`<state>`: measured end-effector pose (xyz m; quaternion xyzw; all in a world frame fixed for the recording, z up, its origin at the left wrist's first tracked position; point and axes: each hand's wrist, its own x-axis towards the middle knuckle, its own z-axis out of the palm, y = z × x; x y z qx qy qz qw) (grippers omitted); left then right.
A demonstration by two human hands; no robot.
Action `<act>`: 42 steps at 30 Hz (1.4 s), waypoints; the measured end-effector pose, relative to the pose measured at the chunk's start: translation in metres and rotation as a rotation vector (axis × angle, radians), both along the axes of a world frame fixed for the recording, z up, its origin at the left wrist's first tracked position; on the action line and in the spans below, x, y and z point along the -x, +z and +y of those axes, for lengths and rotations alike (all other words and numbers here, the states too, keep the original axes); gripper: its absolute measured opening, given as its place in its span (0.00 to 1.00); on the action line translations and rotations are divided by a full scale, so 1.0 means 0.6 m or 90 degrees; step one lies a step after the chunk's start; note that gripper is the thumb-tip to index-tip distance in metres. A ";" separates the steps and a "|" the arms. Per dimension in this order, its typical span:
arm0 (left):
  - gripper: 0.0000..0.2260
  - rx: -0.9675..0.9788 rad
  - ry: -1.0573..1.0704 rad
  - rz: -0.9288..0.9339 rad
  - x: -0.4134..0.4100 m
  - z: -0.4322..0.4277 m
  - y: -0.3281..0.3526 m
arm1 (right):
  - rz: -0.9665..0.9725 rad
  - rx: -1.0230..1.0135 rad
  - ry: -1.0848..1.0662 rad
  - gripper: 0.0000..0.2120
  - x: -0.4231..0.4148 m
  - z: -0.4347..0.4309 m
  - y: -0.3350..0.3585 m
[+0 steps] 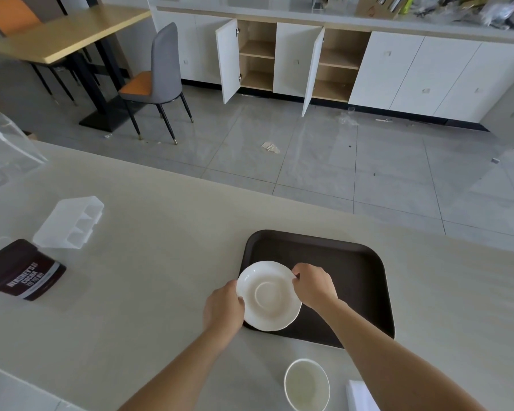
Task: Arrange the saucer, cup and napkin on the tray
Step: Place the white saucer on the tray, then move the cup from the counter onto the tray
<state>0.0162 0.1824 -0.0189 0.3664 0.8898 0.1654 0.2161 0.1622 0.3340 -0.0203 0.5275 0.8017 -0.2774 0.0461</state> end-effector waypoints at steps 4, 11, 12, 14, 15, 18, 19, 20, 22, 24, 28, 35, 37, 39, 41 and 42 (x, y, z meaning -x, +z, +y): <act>0.10 0.025 -0.002 0.017 0.002 0.003 0.003 | 0.009 0.000 -0.005 0.11 -0.002 0.000 -0.004; 0.07 0.059 -0.017 0.053 0.007 0.006 0.007 | 0.037 0.016 -0.008 0.13 -0.011 -0.005 0.001; 0.08 0.054 -0.018 0.050 0.008 0.004 0.005 | 0.044 0.019 -0.013 0.14 -0.012 -0.007 0.002; 0.10 0.038 -0.015 0.045 0.007 -0.001 0.003 | 0.060 0.020 -0.026 0.16 -0.021 -0.012 0.007; 0.11 0.029 -0.009 0.046 0.007 -0.007 0.003 | 0.069 0.018 -0.033 0.16 -0.028 -0.016 0.010; 0.18 0.007 0.011 0.043 0.011 -0.036 -0.004 | 0.090 0.001 -0.045 0.16 -0.056 -0.032 0.020; 0.19 0.011 0.012 0.053 0.013 -0.050 -0.007 | 0.096 -0.005 -0.045 0.15 -0.067 -0.039 0.025; 0.19 0.021 0.003 0.076 0.014 -0.065 -0.010 | 0.103 -0.010 -0.048 0.15 -0.079 -0.047 0.029; 0.17 0.041 -0.047 0.141 0.014 -0.092 -0.020 | 0.119 -0.012 -0.060 0.13 -0.101 -0.065 0.035; 0.16 0.046 -0.082 0.194 0.012 -0.112 -0.033 | 0.130 -0.004 -0.078 0.12 -0.121 -0.086 0.039; 0.18 0.037 -0.086 0.216 -0.003 -0.140 -0.049 | 0.150 0.004 -0.103 0.09 -0.156 -0.131 0.046; 0.28 0.013 -0.110 0.215 -0.007 -0.157 -0.080 | 0.123 0.045 -0.105 0.11 -0.212 -0.211 0.061; 0.28 0.013 -0.102 0.217 -0.009 -0.154 -0.085 | 0.078 0.048 -0.078 0.23 -0.222 -0.229 0.068; 0.27 0.008 -0.091 0.217 -0.009 -0.154 -0.090 | 0.048 0.049 -0.061 0.32 -0.231 -0.246 0.074; 0.26 -0.003 -0.090 0.221 -0.006 -0.156 -0.097 | 0.032 0.049 -0.050 0.38 -0.243 -0.259 0.077; 0.26 -0.010 -0.092 0.225 -0.005 -0.158 -0.101 | 0.029 0.054 -0.044 0.40 -0.248 -0.266 0.076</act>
